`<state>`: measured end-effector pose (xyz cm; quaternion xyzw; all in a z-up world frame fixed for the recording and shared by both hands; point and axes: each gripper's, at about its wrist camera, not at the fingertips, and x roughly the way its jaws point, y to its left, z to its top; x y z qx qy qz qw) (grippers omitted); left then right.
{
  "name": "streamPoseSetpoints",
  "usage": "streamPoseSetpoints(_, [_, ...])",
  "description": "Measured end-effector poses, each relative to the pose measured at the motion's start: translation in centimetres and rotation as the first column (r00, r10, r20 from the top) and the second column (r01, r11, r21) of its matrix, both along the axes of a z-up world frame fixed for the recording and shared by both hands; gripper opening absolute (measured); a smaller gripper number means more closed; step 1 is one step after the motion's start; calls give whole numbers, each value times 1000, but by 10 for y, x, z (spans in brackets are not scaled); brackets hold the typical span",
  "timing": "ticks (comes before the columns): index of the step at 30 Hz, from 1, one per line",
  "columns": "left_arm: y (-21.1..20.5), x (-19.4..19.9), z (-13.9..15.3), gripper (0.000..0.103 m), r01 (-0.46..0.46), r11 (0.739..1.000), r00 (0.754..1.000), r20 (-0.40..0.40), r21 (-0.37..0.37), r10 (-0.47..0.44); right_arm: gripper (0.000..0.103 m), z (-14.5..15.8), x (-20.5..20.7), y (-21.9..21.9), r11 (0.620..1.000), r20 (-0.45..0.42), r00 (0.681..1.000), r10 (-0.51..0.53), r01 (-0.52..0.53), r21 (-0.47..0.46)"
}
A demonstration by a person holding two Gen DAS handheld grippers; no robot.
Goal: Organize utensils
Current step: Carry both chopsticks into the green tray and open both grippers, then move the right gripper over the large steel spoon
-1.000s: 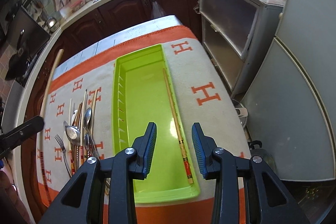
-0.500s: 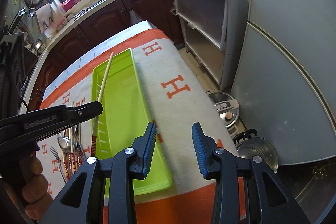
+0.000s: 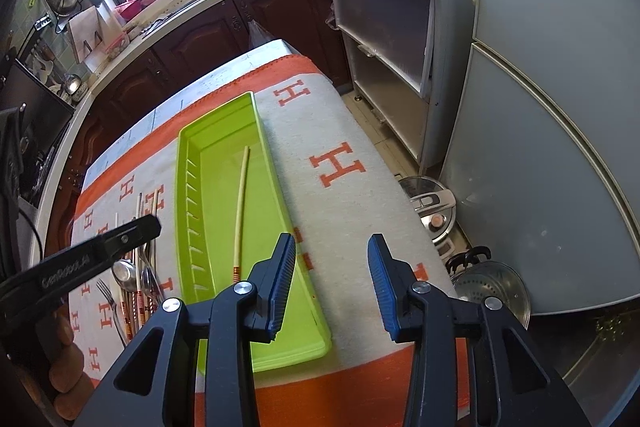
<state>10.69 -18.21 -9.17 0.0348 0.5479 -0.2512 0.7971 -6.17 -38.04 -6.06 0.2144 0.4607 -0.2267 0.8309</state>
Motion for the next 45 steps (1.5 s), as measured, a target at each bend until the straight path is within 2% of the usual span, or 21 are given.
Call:
streamPoseSetpoints(2, [13,-5,1,24,0,1000,1000,5,13,0,38,1,3,5,1000,0,1000,11,-11,-1])
streamPoseSetpoints(5, [39,-13,2,32,-20,999,999,31,36,18,38,1,6,13,1000,-2,1000,31,-31,-3])
streamPoseSetpoints(10, [101,-22,10,36,-114,992,990,87,58,109,38,0,17,39,995,-18,995,98,-98,-36])
streamPoseSetpoints(13, [139,-23,11,37,-190,980,978,99,62,183,39,-1,25,58,986,-28,987,156,-157,-49])
streamPoseSetpoints(16, [171,-24,9,37,-256,964,963,104,70,248,50,-1,33,81,975,-22,976,215,-216,-59])
streamPoseSetpoints(21, [212,-25,-7,37,-324,941,945,77,97,318,51,-2,53,120,946,-30,948,316,-317,-71])
streamPoseSetpoints(26, [227,-29,-27,37,-343,933,939,32,108,342,51,-10,77,156,921,-37,921,389,-390,-25])
streamPoseSetpoints(31, [232,-26,-38,37,-339,936,941,11,93,339,51,-19,102,183,889,-49,888,458,-459,1])
streamPoseSetpoints(34, [232,-26,-41,37,-327,941,945,12,84,327,48,-31,122,188,880,-57,878,475,-473,54])
streamPoseSetpoints(38, [231,-25,-46,37,-309,948,951,4,74,310,37,-50,156,188,871,-72,871,486,-475,127])
streamPoseSetpoints(45, [237,-21,-53,37,-312,949,949,-20,52,313,35,-84,203,201,842,-103,844,527,-501,202])
